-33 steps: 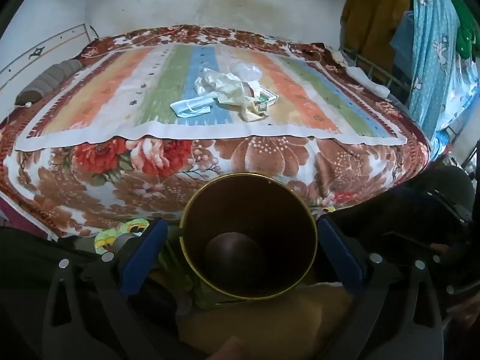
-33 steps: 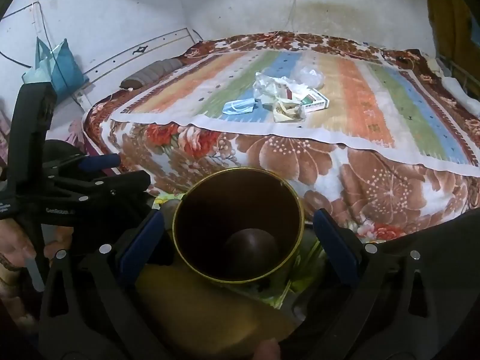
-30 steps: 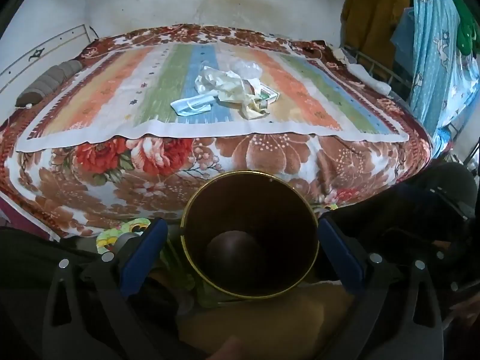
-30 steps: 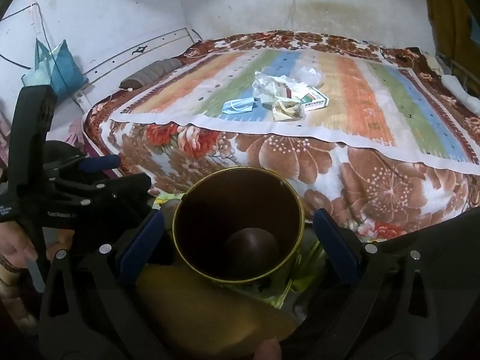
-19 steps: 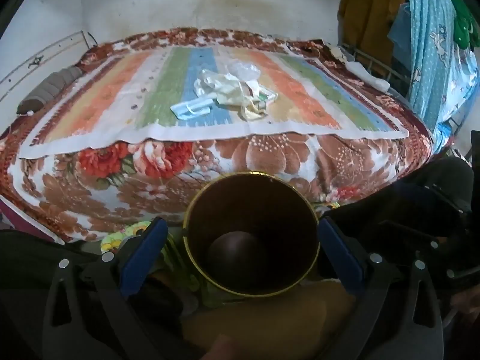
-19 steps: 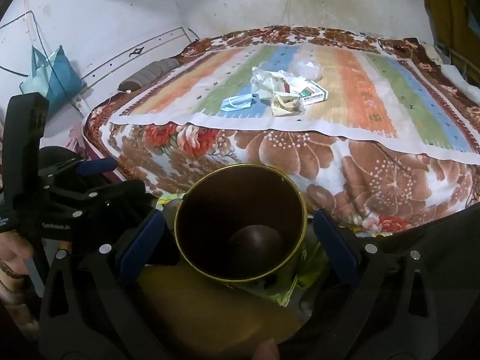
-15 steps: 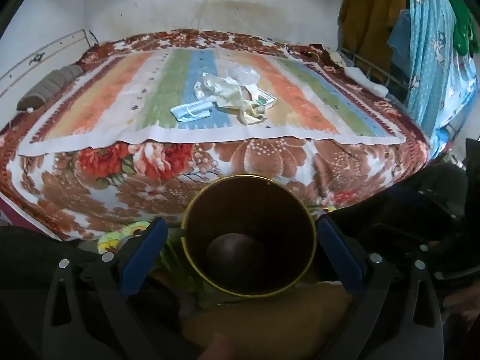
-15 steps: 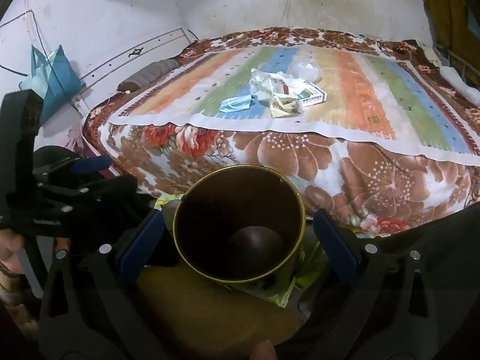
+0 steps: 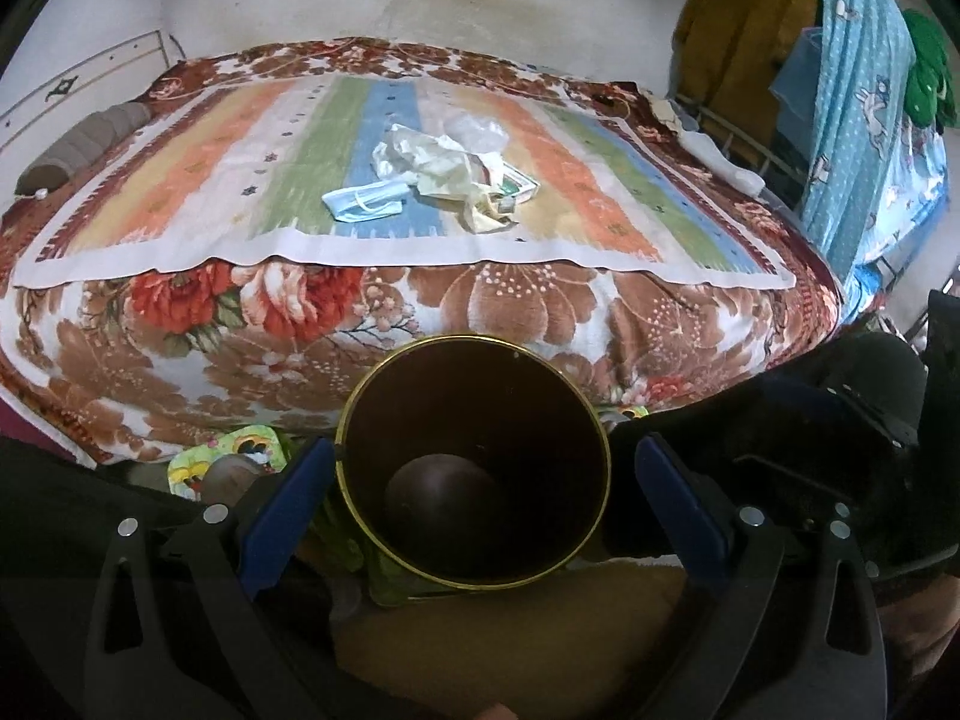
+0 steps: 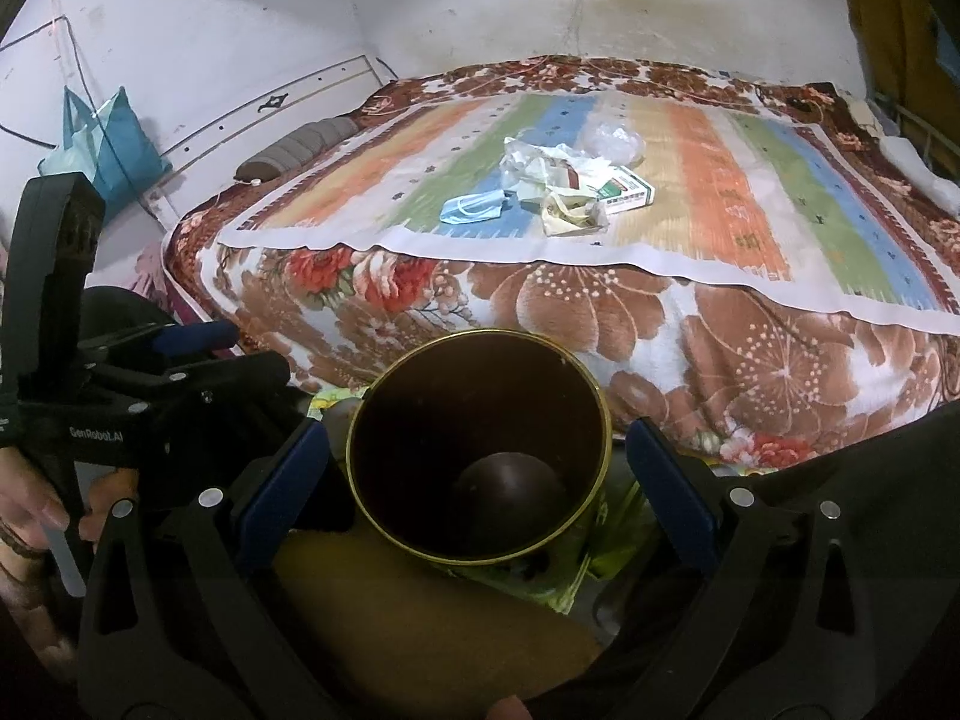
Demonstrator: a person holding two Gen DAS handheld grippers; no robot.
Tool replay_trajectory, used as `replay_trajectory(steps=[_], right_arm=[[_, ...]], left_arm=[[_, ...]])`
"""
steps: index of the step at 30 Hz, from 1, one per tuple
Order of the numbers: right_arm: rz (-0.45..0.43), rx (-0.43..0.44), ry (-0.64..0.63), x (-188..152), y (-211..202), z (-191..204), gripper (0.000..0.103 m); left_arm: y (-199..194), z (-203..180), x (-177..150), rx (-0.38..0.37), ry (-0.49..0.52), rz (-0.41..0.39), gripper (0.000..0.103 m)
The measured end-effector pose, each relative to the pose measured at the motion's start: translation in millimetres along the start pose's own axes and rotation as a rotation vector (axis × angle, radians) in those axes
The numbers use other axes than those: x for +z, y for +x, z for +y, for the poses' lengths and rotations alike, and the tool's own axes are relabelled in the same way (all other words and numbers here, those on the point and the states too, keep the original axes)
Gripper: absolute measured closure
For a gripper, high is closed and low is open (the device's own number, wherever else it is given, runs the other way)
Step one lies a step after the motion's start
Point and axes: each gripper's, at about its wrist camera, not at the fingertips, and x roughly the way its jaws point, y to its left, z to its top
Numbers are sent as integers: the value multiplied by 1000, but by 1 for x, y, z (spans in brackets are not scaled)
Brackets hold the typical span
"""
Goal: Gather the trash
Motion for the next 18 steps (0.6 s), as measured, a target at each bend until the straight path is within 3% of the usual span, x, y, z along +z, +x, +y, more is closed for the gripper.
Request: replay_trajectory(steps=[5, 18], right_arm=[[6, 19, -8, 0, 1, 0, 9], [15, 19, 21, 2, 2, -4, 9]], left_arm=[[-1, 2, 0, 21, -8, -14, 6], [0, 7, 3, -4, -49, -12, 6]])
